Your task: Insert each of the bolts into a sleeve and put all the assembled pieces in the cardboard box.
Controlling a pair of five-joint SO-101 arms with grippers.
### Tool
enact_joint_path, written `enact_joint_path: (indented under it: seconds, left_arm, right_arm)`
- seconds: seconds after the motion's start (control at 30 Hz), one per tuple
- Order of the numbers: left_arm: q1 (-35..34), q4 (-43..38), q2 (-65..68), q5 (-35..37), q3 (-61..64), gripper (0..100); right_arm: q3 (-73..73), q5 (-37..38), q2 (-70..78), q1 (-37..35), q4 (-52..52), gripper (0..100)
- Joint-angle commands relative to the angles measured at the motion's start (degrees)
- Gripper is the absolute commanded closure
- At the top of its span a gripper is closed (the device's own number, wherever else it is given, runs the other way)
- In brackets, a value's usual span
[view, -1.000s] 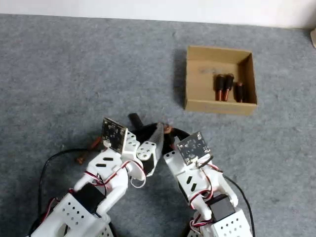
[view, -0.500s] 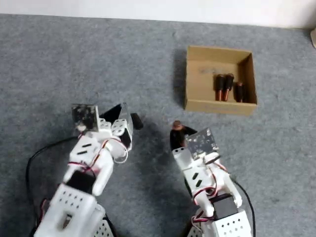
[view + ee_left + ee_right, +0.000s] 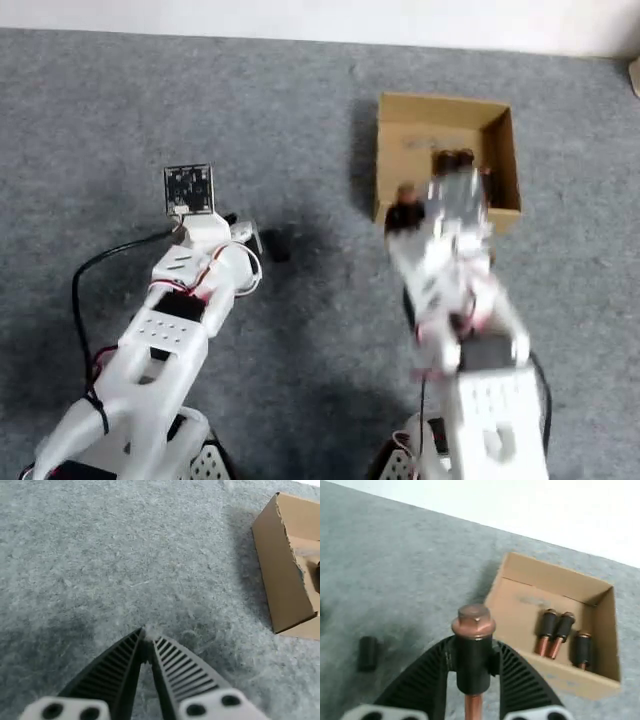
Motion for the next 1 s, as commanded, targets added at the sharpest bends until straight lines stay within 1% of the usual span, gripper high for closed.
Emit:
enact_joint_path:
  seconds: [0.0,0.1,0.27,0.4,0.53,0.7,0.8,0.87,0.97]
  left_arm:
    - [-1.01,-1.32,-0.13,0.35,-2.95,99]
    - [-1.27,-1.32,0.04,0.35,-2.95,99]
    - [-1.27,-1.32,0.04,0.35,-3.03,99]
    - [-1.19,-1.32,0.04,0.35,-3.03,99]
    - [-1.19,-1.32,-0.22,0.35,-3.03,99]
    - [-1.01,-1.32,-0.22,0.35,-3.03,99]
    - [-1.01,-1.32,-0.22,0.35,-3.03,99]
    - [-1.01,-1.32,-0.22,0.35,-3.03,99]
    - [-1.01,-1.32,-0.13,0.35,-3.03,99]
  right_arm:
    - [-26.24,0.53,27.91,3.47,-1.10,99.4]
    - [-45.41,0.53,47.52,5.05,4.35,99.4]
    - [-78.29,0.35,78.20,5.85,17.98,99.4]
    - [-102.64,0.18,99.03,5.93,28.18,99.4]
    - [-123.30,0.44,116.44,6.02,35.30,99.4]
    - [-145.89,0.44,132.62,5.67,43.21,99.1]
    - [-155.74,0.53,137.63,5.85,45.93,98.8]
    - [-156.88,0.53,137.54,5.93,47.52,98.2]
    - [-154.59,0.53,136.48,5.93,50.15,90.4]
